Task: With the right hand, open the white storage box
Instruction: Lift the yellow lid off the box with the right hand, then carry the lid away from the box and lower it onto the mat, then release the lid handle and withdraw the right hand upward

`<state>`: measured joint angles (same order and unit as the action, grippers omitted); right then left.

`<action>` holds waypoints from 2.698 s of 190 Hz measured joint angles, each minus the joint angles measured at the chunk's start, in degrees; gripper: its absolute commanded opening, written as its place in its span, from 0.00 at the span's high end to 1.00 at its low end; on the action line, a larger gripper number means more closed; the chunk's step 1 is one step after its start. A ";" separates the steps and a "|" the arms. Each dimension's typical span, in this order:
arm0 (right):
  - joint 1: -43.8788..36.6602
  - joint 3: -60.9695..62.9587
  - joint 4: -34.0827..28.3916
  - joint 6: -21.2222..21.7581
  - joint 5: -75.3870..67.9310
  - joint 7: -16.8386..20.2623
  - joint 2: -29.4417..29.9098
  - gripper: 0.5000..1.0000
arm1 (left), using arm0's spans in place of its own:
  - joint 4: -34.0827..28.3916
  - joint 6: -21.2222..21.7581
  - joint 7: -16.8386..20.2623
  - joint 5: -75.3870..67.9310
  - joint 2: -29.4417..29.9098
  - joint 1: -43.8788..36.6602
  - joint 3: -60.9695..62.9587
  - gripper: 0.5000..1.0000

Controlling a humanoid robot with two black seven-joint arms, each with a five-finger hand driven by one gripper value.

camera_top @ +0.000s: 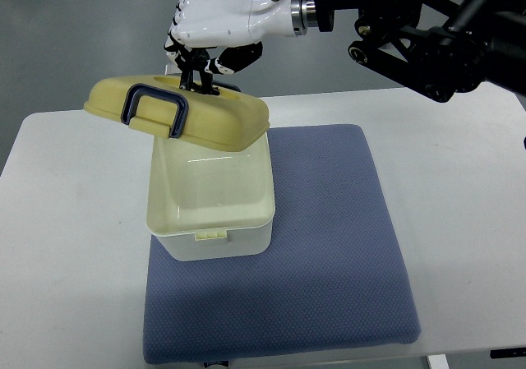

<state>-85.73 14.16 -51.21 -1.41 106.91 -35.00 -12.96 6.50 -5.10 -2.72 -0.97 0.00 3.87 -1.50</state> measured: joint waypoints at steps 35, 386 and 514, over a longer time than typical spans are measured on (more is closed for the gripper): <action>0.60 2.45 3.12 0.17 -0.05 0.00 -2.88 1.00 | 0.00 0.00 0.00 0.00 0.00 0.00 0.06 0.00; 30.03 2.72 12.70 2.92 -23.61 21.77 -8.89 1.00 | 0.00 0.00 0.00 -0.06 0.00 -0.01 0.09 0.00; 30.41 3.46 12.12 0.52 -23.85 21.22 -9.62 0.20 | 0.00 0.00 0.00 -0.03 0.00 -0.01 0.09 0.00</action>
<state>-55.32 17.62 -39.09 -0.89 83.05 -13.78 -22.58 6.50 -5.10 -2.72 -1.00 0.00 3.86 -1.41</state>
